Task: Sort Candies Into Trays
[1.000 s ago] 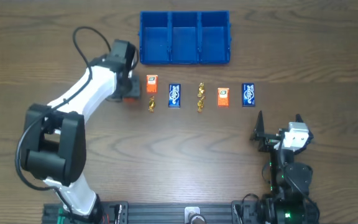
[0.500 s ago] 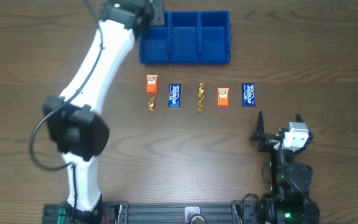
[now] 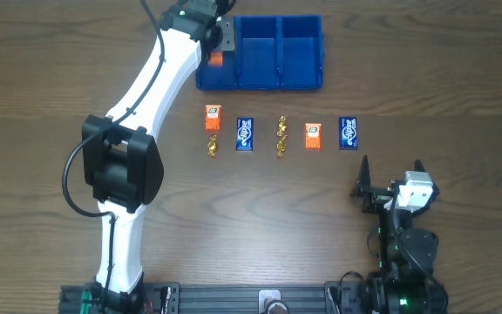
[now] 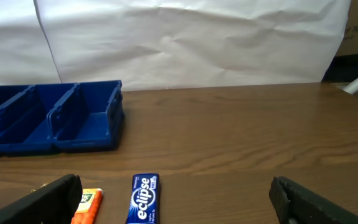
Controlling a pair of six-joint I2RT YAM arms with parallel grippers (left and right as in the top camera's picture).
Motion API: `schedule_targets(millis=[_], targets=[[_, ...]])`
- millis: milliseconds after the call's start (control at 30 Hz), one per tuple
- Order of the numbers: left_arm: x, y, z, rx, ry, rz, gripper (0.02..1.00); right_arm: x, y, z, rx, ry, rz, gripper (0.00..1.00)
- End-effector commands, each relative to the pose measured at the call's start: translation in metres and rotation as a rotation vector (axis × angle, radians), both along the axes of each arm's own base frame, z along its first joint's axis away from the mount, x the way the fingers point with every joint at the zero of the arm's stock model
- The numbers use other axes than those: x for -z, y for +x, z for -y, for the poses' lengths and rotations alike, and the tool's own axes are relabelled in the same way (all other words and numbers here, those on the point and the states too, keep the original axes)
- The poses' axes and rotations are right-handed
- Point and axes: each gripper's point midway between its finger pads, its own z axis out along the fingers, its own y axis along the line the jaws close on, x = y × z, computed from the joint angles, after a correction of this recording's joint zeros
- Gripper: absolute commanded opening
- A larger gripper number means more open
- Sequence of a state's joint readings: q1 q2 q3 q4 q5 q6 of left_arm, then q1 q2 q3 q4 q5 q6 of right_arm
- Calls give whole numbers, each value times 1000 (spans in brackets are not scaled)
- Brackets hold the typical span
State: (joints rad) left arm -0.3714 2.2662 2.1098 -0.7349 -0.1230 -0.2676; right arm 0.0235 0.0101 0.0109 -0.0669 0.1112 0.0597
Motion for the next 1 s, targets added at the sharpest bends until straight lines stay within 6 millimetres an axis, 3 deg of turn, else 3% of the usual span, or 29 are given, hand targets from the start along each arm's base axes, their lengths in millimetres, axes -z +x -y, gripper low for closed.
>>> schedule_targets(millis=[33,100,200,267,367,500,600,733,1000], targets=[[-34,0,-2,-5,-11,58,807,0,0,1,6,3,3,1000],[-69,-15,-1,2,-14,90,809,0,0,1,5,3,3,1000],[-121,-57,-2,-13,0,135,805,0,0,1,6,3,3,1000],[-129,-78,2,-6,-17,149,805,0,0,1,5,3,3,1000],[-95,-108,-7,-30,-32,112,790,1,0,1,6,3,2,1000],[-4,-138,-15,-27,-3,-34,770,0,0,1,5,3,3,1000],[46,-157,-16,-4,-20,-95,770,0,0,1,5,3,3,1000],[75,-166,-18,-2,-27,-116,772,0,0,1,5,3,3,1000],[115,-157,-9,27,-24,-154,766,0,0,1,5,3,3,1000]])
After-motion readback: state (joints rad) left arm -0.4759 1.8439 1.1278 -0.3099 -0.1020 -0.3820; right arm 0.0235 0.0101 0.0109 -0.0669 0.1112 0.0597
